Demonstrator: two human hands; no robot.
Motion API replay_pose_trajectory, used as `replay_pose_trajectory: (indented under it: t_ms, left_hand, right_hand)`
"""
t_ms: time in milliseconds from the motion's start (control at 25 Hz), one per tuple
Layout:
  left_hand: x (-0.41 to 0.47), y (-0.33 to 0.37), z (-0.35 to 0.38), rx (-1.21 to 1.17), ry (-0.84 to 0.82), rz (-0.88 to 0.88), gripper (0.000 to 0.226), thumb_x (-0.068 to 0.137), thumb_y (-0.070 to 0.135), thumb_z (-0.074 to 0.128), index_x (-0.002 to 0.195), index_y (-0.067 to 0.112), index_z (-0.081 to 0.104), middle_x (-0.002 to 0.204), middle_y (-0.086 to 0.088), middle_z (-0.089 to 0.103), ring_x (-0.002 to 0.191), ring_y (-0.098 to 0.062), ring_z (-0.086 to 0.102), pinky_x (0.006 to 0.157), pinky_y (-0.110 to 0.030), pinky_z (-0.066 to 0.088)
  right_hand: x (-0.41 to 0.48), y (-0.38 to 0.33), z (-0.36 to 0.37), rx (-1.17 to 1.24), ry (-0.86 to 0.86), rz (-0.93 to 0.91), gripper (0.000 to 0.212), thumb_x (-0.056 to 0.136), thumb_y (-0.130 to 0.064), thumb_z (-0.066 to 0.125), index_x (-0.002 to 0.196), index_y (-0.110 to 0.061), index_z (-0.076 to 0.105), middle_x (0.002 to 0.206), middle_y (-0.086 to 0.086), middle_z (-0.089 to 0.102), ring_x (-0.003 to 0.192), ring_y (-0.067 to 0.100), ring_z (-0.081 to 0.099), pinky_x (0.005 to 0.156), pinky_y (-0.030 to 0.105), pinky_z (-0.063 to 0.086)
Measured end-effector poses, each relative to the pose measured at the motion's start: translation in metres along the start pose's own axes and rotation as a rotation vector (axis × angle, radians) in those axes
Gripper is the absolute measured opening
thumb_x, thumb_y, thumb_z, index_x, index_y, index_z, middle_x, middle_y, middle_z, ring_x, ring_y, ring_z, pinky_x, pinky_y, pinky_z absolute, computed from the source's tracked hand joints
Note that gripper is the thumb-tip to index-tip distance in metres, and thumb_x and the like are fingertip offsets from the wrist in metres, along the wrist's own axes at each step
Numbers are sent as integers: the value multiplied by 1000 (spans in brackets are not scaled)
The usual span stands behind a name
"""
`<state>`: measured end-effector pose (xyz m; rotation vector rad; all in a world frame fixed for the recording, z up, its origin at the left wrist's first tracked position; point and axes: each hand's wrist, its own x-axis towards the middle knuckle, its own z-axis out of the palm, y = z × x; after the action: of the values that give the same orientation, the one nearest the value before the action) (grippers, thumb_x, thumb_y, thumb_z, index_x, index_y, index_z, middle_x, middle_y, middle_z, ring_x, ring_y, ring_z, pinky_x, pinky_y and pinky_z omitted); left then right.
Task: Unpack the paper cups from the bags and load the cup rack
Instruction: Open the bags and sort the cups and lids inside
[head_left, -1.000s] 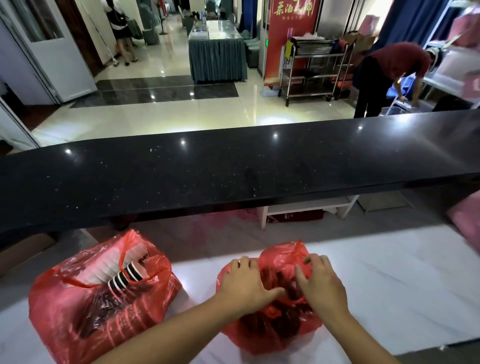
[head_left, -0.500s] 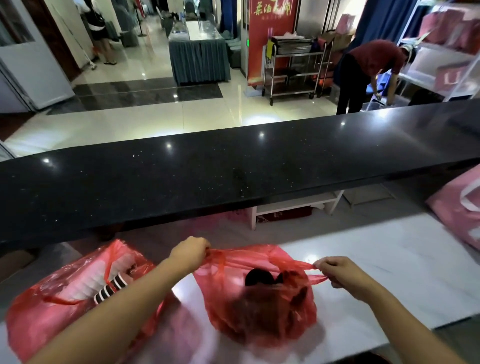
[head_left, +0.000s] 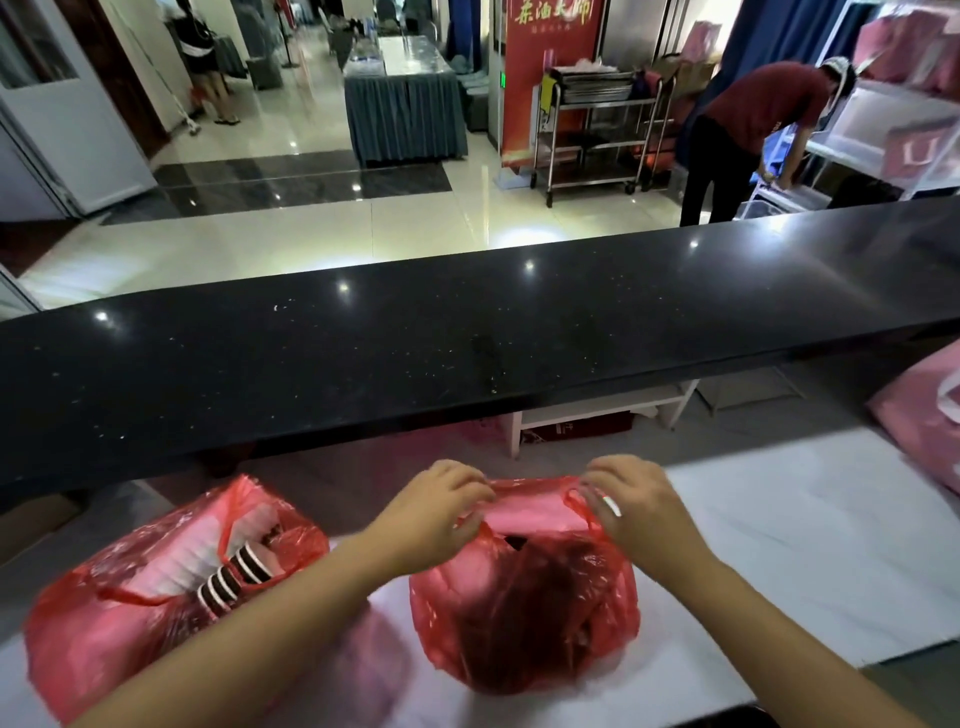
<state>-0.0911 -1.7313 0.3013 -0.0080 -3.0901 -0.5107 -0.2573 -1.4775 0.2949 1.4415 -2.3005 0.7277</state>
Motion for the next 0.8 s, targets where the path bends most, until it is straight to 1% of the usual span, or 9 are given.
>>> replay_pose_trajectory:
  t_ms: [80,200,320,440,480,560,640,680,800]
  left_hand:
    - [-6,16,8,130,-51,118,52,89,55,46,133,30,58,136,6,55,129,-20,48,110,-43,37]
    - [-27,23,20,283,-422,18,101,72,70,62,156,32,20,161,-1,24,146,-27,21,121,-56,10]
    - [-45,12,27,387,-541,-63,121,67,81,65,159,31,5,166,-13,7,152,-38,6,120,-63,-3]
    - [-44,2,26,301,-513,-236,93,78,92,29,155,38,26,167,-8,14,153,-35,5,120,-60,-11]
    - [-41,3,25,245,-450,-268,84,83,88,21,148,39,41,162,-5,27,152,-33,15,121,-59,-7]
    - [-34,10,29,248,-230,-190,66,94,73,23,123,31,66,138,1,56,136,-27,44,121,-50,12]
    - [-32,17,42,318,-120,4,48,94,58,40,111,25,70,118,3,65,119,-26,58,115,-42,24]
    - [-31,20,49,341,-143,87,49,89,58,46,118,24,67,121,1,65,123,-28,57,117,-46,25]
    - [-34,16,58,389,-411,135,79,76,68,56,142,26,48,143,-7,52,142,-36,34,118,-64,12]
  right_hand:
    - [4,-28,9,98,-296,-42,31,96,-44,55,116,-25,69,118,-5,67,109,17,60,94,42,49]
    - [-11,-46,18,73,-974,34,58,89,-61,46,143,-39,41,140,-10,56,125,16,53,102,36,43]
    - [-34,-57,8,-15,-1160,-114,27,88,-21,53,112,-21,65,108,10,68,100,35,63,79,40,51]
    - [-48,-67,-2,-9,-1333,-190,21,81,-9,54,97,-12,67,87,15,62,81,37,60,71,41,52]
    - [-49,-73,-4,6,-1310,-200,18,82,-14,53,94,-11,66,85,13,62,77,36,58,70,41,52]
    - [-42,-81,1,69,-1020,-251,18,87,-29,50,89,-18,65,87,3,64,78,26,57,70,39,51]
    - [-29,-76,22,-25,-615,-356,18,89,-41,54,96,-29,66,105,-6,65,95,17,59,85,36,47]
    - [-20,-70,32,-108,-508,-348,23,87,-46,58,103,-32,66,121,-5,63,112,18,57,97,38,41]
    - [-3,-48,64,-374,-721,-261,63,82,-54,65,139,-33,50,164,10,22,150,37,20,119,58,14]
